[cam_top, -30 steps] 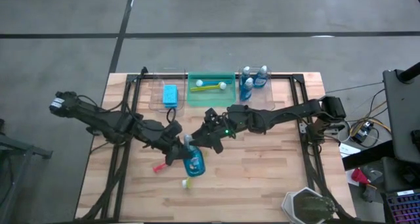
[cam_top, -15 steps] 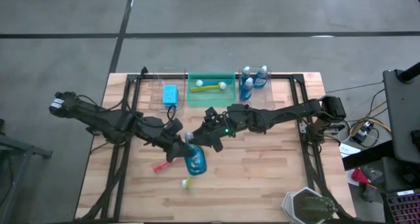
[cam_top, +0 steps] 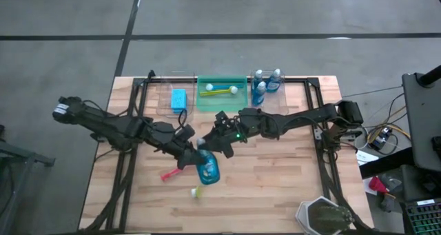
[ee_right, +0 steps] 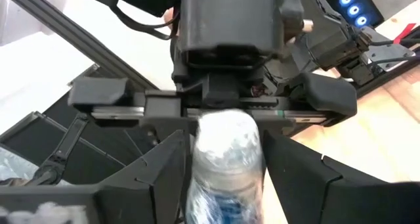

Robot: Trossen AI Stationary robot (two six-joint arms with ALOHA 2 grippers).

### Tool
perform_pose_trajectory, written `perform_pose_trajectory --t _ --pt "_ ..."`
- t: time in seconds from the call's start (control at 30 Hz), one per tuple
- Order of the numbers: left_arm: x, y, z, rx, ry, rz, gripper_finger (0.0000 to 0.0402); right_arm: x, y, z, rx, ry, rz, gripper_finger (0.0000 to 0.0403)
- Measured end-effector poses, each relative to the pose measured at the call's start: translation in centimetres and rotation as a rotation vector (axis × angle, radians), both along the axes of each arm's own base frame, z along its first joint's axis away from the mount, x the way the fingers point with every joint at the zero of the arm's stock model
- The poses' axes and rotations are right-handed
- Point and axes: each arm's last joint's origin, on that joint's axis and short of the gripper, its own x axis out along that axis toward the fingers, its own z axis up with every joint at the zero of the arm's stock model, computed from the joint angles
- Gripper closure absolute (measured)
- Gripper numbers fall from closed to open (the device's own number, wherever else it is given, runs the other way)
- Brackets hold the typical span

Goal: Pick & Place Kitchen Sink Supplies
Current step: Put the blue dishwashing liquid bottle into the right transparent bin

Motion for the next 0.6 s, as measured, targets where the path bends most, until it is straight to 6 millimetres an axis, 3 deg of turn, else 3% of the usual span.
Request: perform_pose_trajectory --t 0.4,0.6 --pt "0.07 0.07 -0.14 -0.004 0.012 -0.002 0.0257 -0.02 -0.03 -0.01 -0.001 0.002 0.007 0.0278" --pt "0.07 0.07 -0.13 -0.004 0.012 -0.001 0.0255 -0.03 -0.06 0.01 -0.003 0.001 0.008 0.0278"
